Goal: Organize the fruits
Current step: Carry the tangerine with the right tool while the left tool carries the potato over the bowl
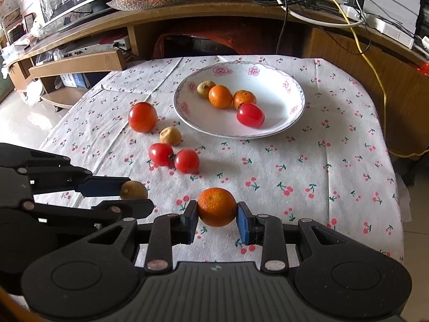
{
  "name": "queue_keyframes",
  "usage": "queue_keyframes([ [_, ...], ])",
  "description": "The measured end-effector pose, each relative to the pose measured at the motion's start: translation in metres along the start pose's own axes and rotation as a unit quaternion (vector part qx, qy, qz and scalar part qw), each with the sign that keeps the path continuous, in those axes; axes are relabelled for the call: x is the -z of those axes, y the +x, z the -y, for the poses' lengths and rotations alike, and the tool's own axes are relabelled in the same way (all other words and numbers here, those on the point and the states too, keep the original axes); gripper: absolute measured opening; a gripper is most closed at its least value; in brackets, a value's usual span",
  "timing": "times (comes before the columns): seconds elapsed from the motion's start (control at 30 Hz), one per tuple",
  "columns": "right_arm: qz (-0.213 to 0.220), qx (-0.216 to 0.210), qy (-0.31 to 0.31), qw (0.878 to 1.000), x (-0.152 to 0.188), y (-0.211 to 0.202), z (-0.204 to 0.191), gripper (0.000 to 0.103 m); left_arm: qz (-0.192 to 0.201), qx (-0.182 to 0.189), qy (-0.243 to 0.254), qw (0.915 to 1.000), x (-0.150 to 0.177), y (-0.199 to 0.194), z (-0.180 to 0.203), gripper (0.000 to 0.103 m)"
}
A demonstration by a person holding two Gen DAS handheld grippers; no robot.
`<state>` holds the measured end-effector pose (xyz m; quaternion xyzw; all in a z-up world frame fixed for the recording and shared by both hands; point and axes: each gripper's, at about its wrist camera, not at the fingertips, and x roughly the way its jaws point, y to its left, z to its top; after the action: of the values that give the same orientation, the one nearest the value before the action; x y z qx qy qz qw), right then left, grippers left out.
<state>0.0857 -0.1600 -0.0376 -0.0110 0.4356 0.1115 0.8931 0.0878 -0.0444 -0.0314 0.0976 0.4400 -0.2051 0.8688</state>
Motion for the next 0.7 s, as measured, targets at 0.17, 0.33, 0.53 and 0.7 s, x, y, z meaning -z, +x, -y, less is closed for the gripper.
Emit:
queue_keyframes([
  [0.17,0.004,0.003,0.003,1.000,-0.004,0.001,0.003,0.032,0.004,-0.003,0.004,1.0000,-0.005,0.002,0.000,0.032],
  [0.33,0.010,0.007,0.006,1.000,-0.011,0.001,0.006,0.032,0.010,-0.007,0.007,0.9999,-0.013,0.004,-0.001,0.032],
  [0.53,0.020,0.012,0.015,1.000,-0.024,0.002,0.012,0.032,0.019,-0.009,0.008,0.9997,-0.026,0.006,-0.004,0.032],
  [0.7,0.030,0.018,0.027,0.999,-0.038,0.007,0.021,0.032,0.028,-0.012,0.008,0.9995,-0.040,0.012,-0.006,0.032],
])
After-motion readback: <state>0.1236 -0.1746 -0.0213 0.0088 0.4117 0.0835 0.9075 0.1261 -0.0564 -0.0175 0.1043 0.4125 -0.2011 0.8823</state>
